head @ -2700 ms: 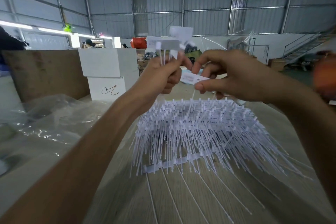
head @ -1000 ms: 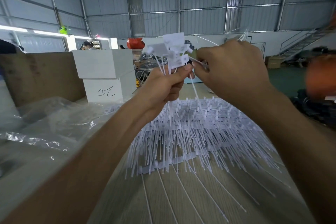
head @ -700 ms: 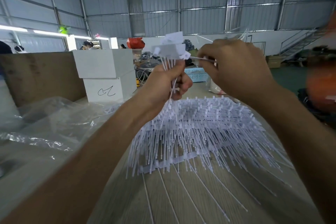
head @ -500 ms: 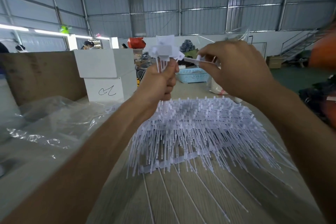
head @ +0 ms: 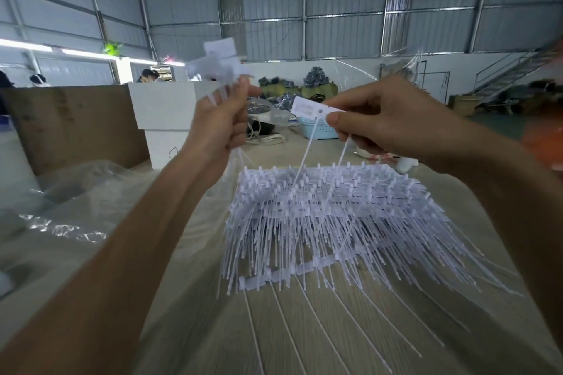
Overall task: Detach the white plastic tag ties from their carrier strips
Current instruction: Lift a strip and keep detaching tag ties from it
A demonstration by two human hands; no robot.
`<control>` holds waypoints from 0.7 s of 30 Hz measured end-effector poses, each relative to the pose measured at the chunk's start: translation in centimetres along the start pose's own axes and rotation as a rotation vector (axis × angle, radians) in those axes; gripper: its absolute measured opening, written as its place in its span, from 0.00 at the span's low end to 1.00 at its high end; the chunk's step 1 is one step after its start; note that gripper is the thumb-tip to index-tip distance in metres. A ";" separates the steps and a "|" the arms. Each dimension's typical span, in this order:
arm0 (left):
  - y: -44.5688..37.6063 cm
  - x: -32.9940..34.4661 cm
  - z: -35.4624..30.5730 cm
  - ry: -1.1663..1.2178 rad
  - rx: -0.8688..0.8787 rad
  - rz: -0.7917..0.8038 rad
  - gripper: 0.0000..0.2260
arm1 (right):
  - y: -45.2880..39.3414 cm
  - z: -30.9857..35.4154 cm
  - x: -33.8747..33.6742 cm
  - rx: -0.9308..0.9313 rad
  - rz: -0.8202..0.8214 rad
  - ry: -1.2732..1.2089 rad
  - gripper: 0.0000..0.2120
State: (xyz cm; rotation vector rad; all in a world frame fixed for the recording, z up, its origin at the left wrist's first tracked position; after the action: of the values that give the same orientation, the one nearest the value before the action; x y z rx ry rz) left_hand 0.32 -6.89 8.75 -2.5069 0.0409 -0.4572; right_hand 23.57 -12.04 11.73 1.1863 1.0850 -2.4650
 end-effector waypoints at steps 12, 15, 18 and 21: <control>2.0 5.6 1.8 0.001 -0.037 0.316 0.10 | 0.1 -1.0 0.2 -0.018 -0.018 -0.231 0.09; 2.3 5.7 2.1 0.044 -0.079 0.352 0.16 | 0.1 -1.2 0.5 -0.019 0.033 -0.262 0.07; 2.4 5.4 2.2 0.074 -0.069 0.383 0.10 | 0.0 -1.5 0.5 -0.016 0.040 -0.331 0.08; 2.3 5.2 1.8 -0.011 -0.009 0.345 0.15 | -0.1 -1.7 0.9 0.000 0.067 -0.422 0.10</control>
State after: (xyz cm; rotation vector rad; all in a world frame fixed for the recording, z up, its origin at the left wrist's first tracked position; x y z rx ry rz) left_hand 5.98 -8.46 7.76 -2.4427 0.4634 -0.3001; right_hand 23.92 -10.70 10.44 0.6420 0.9060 -2.5005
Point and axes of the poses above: each hand's wrist, its own y-axis away from the middle knuckle, its own x-axis out of the palm, z = x × y, the point moved 4 cm from there along -y, towards the middle knuckle, and after that the axes turned 14 degrees about y, right-handed, at the moved point
